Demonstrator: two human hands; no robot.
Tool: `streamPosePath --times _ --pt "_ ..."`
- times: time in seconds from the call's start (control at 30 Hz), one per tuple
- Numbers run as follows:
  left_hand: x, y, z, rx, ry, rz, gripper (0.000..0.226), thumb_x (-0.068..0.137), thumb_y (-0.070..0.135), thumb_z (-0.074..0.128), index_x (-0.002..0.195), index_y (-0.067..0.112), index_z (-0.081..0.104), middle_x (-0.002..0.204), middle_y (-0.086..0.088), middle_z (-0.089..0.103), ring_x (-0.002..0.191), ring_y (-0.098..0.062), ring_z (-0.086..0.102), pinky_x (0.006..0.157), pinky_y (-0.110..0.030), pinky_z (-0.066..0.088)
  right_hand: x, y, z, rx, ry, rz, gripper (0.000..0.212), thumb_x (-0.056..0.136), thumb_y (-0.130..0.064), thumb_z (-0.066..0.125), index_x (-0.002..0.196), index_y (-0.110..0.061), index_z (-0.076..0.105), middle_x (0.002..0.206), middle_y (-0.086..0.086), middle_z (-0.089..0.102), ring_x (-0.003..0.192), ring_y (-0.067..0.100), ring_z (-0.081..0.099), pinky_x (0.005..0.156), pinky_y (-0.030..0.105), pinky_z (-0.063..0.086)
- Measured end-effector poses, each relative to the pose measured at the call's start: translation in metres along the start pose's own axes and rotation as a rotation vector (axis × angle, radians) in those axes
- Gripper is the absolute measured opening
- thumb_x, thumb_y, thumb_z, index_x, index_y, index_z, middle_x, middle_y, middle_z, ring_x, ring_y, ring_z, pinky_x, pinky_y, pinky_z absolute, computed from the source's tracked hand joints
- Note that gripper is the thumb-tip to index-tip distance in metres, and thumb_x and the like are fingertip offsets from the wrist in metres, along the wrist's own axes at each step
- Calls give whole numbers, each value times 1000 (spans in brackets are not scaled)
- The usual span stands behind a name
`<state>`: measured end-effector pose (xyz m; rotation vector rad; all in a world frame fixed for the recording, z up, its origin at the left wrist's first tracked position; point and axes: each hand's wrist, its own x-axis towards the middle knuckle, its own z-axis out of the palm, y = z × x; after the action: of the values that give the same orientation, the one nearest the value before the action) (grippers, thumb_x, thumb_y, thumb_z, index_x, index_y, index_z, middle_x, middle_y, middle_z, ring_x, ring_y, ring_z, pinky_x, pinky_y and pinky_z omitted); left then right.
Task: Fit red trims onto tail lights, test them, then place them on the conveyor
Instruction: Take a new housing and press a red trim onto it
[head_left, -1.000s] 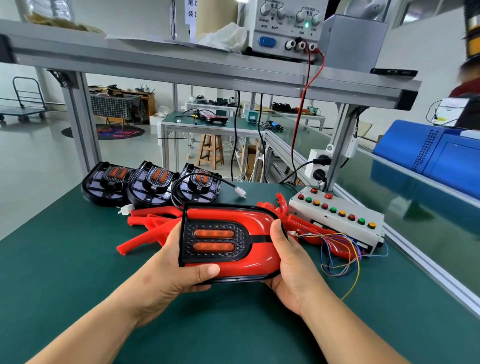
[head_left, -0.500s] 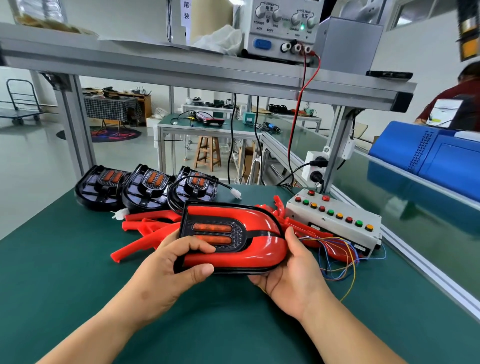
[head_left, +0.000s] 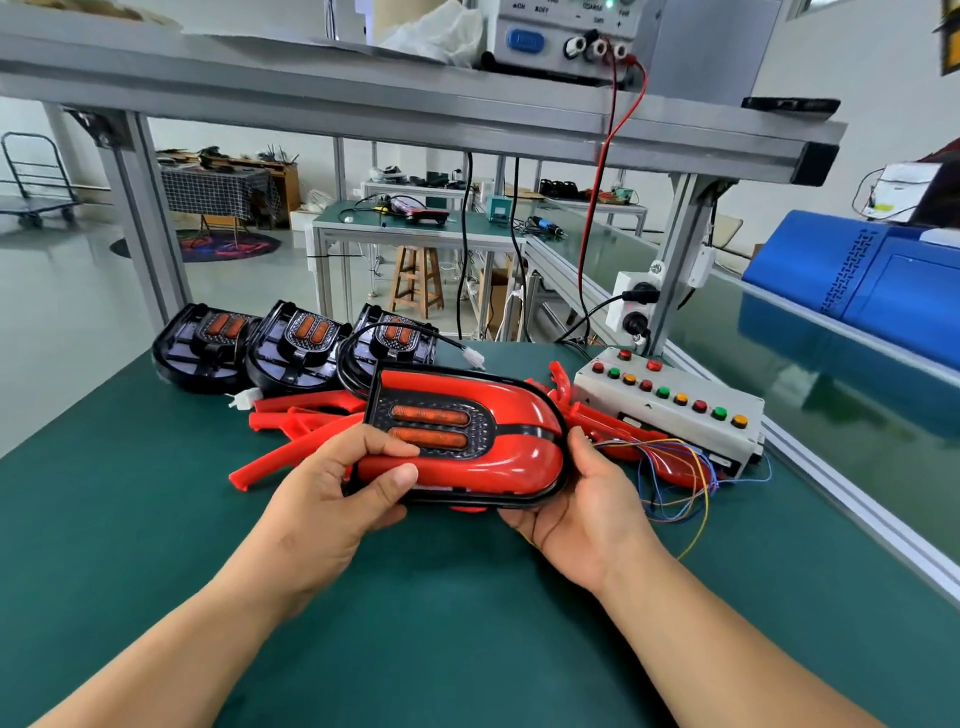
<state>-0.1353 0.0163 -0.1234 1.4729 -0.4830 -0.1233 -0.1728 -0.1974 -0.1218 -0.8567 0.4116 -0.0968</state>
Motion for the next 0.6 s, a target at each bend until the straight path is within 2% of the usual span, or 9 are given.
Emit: streamPosePath --times 0.1,0.23,0.3,0.4,0.5,0.6 --pt "-2 2 3 48 18 3 23 62 43 73 82 32 74 99 4 70 95 -13 63 86 -38 59 0 0 0 -5 10 -2 48 100 -49 40 94 -11 69 81 13 73 62 26 70 52 32 57" --pt "-1 1 -2 187 16 -3 19 71 38 86 85 31 75 97 7 65 90 -7 62 95 -44 53 0 1 -1 -16 9 -9 45 101 -48 41 100 -11 68 84 14 74 64 27 71 51 34 56" --pt "-1 2 -2 174 8 -1 17 71 37 86 83 31 74 101 1 63 87 -6 62 87 -39 58 0 1 -1 -21 -2 -24 45 101 -47 41 107 -12 67 89 15 74 67 28 72 52 35 57" --pt "0 4 2 166 8 23 11 69 40 71 79 36 72 89 14 62 82 -1 59 74 -27 60 0 1 -1 -22 -18 -36 45 101 -48 40 108 -12 66 89 14 75 68 27 72 54 34 57" --pt "1 4 3 172 16 42 17 66 46 68 80 37 72 84 19 62 80 1 59 73 -26 60 0 1 -2 -25 -25 -32 46 101 -48 39 105 -12 67 86 14 74 66 26 71 54 33 57" --pt "1 3 3 195 26 61 22 64 51 69 82 38 73 90 12 64 84 -4 61 78 -33 60 0 0 -3 -30 -28 -24 48 101 -49 38 101 -12 67 85 14 74 66 26 71 57 33 57"
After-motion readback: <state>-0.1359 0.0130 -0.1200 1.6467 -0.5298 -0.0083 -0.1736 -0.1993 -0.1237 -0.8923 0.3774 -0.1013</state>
